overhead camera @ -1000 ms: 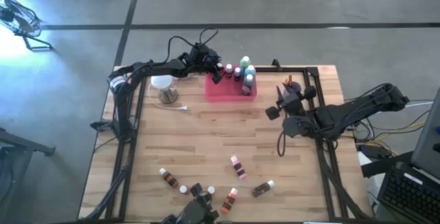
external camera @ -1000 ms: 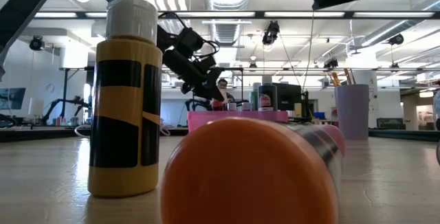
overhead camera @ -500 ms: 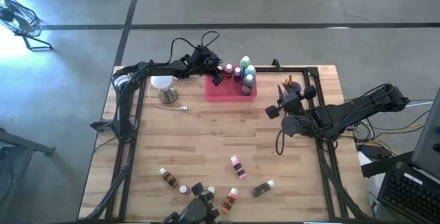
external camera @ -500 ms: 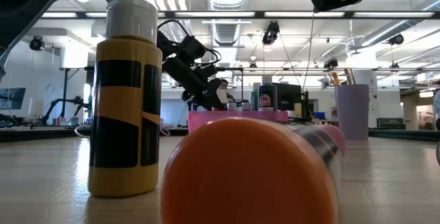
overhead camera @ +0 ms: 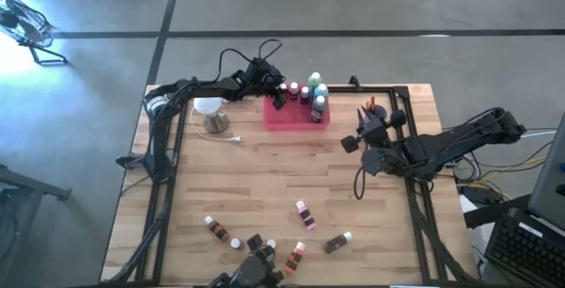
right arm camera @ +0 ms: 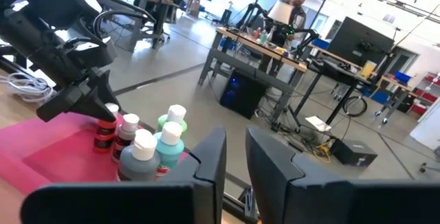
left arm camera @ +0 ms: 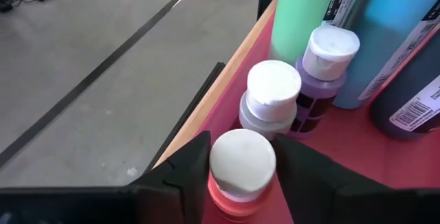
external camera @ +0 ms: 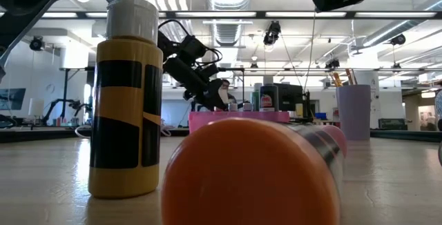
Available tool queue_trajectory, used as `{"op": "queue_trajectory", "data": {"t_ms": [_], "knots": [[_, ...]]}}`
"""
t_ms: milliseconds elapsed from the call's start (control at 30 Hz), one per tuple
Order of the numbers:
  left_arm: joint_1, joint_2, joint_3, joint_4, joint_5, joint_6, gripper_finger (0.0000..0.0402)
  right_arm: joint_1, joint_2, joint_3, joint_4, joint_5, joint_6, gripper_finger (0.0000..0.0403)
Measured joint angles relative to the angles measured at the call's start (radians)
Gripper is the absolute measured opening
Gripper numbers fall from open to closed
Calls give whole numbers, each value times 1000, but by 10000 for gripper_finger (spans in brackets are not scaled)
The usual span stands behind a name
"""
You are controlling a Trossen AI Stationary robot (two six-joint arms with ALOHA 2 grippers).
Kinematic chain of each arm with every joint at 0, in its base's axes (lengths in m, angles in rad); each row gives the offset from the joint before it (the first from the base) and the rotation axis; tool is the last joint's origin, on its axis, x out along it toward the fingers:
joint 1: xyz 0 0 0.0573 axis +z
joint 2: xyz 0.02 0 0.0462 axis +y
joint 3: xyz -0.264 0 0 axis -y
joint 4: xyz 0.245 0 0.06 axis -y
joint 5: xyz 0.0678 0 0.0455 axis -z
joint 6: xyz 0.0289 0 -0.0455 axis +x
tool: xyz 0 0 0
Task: Pick & Place Paint Supplies
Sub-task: Put the red black paint bottle into the pink bin, then put the brown black paint bottle into the pink bin
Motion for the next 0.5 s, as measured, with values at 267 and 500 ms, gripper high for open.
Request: {"op": "queue_trajectory", "data": {"t_ms": [267,500], "knots": [[0,-3,46,-28,-2,13,197,0,0,0,0,0,-2,83],[2,-37,224,-315,-3,42,201,0,0,0,0,0,-2,106]]}}
